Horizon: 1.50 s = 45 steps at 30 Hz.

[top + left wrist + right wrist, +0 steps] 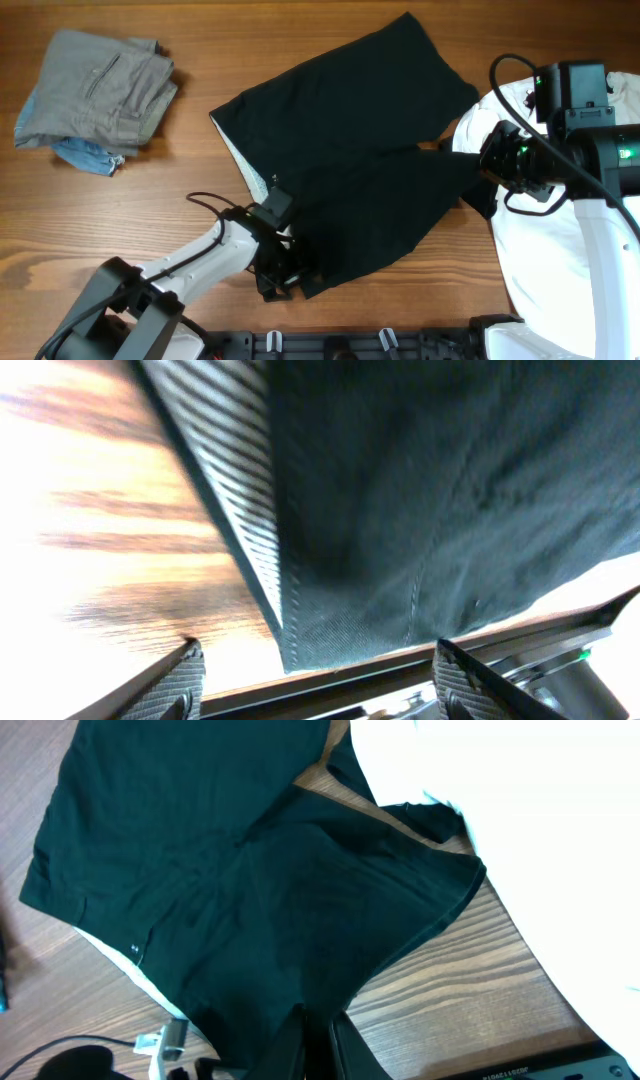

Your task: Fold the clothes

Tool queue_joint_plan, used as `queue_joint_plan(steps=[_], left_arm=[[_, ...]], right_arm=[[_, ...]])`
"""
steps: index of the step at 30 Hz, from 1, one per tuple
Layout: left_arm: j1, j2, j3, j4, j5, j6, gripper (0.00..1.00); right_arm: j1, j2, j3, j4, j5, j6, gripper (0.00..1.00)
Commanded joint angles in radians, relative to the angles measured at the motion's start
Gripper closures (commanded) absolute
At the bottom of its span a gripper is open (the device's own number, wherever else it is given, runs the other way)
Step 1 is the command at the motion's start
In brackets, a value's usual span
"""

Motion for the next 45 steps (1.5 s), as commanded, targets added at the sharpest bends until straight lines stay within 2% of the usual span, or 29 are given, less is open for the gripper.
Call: queue_joint_plan(steps=[1,4,7,9,10,15,16,21,24,26,28,30,34,37,39,41,45], left_arm=[[0.032,0.01,-0.024,0.02,-0.103,-0.039,0.32],[0.018,0.01,-0.024,0.031,-0.099,-0.039,0.42],[-0.017,0.01,-0.026,0.031,-0.092,-0.039,0.6],[-0.035,0.012,-0.026,0.045,-0.096,-0.039,0.63],[-0.041,0.016,-0.026,0.06,-0.097,-0.038,0.72],[-0.048,0.032,-0.026,0.094,-0.092,0.003,0.95],[-0.048,0.032,-0.026,0.094,-0.092,0.003,0.96],[0.013,0.01,-0.026,0.018,-0.093,0.003,0.96],[0.137,-0.068,-0.022,-0.073,-0.105,0.052,0.96],[0.23,-0.14,-0.022,-0.132,-0.172,0.082,0.96],[0.343,-0.22,-0.022,-0.142,-0.197,0.166,0.96],[0.399,-0.257,-0.022,-0.143,-0.192,0.192,0.96],[0.413,-0.264,-0.022,-0.176,-0.148,0.21,0.96],[0.385,-0.264,-0.023,-0.218,-0.072,0.214,0.82],[0.305,-0.264,-0.031,-0.233,-0.053,0.196,0.53],[0.23,-0.262,-0.056,-0.219,-0.045,0.103,0.46],[0.078,-0.26,-0.135,-0.081,0.01,-0.023,0.45]], right_arm=[[0.004,-0.001,0.012,0.001,0.024,-0.013,0.91],[0.004,-0.001,0.012,0.001,0.024,-0.013,0.91],[0.004,-0.001,0.012,0.001,0.024,-0.013,0.91],[0.004,-0.001,0.012,0.001,0.024,-0.013,0.91],[0.004,-0.001,0.012,0.001,0.024,-0.013,0.91],[0.004,-0.001,0.012,0.001,0.024,-0.013,0.91],[0.004,-0.001,0.012,0.0,0.024,-0.013,0.91],[0.004,-0.001,0.012,0.0,0.024,-0.013,0.91],[0.004,-0.001,0.012,-0.003,0.024,-0.014,0.91],[0.004,-0.001,0.012,-0.003,0.021,-0.013,0.91],[0.004,-0.001,0.012,0.002,-0.008,-0.013,0.91],[0.004,-0.001,0.012,0.009,-0.063,-0.013,0.91],[0.004,-0.001,0.012,0.032,-0.175,-0.008,0.91],[0.004,-0.001,0.012,0.042,-0.176,-0.009,0.9],[0.004,0.0,0.012,0.049,-0.176,-0.008,0.9],[0.004,0.0,0.012,0.053,-0.176,-0.009,0.9],[0.004,0.0,0.012,0.054,-0.175,-0.013,0.89]])
